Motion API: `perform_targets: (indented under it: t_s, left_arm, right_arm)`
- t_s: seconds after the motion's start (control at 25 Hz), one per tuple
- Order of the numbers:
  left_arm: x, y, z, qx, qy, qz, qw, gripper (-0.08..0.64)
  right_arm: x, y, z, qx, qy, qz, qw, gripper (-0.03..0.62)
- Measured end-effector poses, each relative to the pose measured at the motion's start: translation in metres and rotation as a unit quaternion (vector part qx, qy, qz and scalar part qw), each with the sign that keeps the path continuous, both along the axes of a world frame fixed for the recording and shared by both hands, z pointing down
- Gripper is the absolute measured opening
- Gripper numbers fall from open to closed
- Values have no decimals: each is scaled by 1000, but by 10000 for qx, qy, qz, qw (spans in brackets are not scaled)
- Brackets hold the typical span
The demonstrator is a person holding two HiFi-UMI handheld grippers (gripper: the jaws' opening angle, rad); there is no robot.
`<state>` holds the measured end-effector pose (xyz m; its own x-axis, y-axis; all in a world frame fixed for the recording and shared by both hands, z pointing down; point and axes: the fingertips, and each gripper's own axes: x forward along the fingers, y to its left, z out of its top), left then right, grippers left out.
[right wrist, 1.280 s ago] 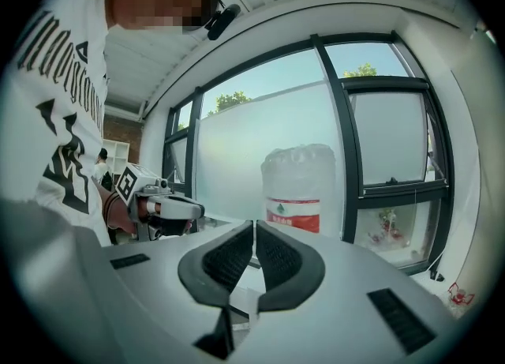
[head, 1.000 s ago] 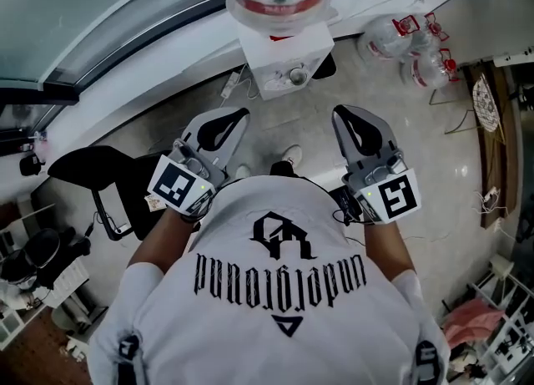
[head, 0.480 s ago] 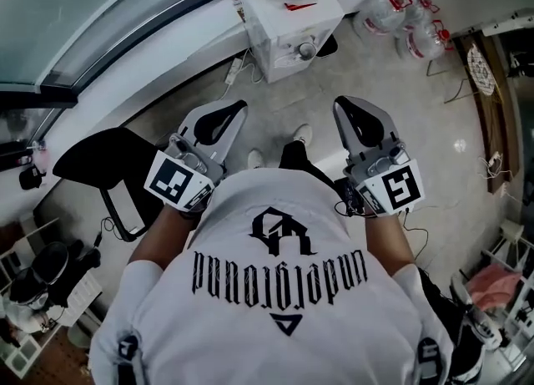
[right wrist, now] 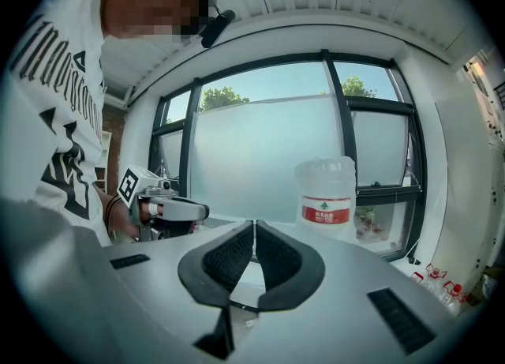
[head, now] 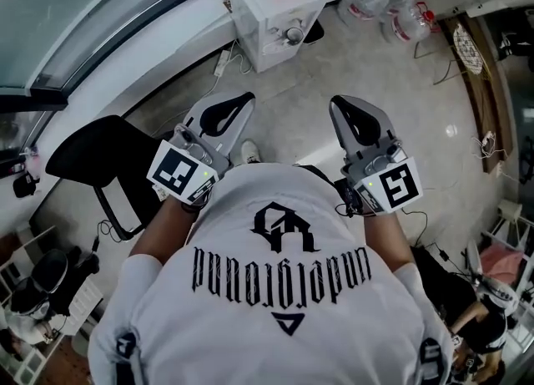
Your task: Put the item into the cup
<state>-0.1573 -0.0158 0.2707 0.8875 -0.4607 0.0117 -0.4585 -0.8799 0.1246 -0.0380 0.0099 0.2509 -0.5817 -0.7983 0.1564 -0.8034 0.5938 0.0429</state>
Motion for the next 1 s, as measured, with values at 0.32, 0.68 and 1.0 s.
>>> perform_targets:
  t_s: [0.32, 0.68, 1.0]
  left_arm:
    - [49, 47, -5, 35, -27, 45, 10000, 15]
    - [101, 122, 5, 20, -151, -75, 9999, 15]
    - [114, 171, 5, 34, -264, -296, 9992, 15]
  right_arm:
    - [34, 48, 4, -3, 57, -243, 9997, 23]
    - [93, 125, 18, -97, -1, -346, 9994, 23]
    - [111, 179, 27, -81, -45, -510, 9987, 20]
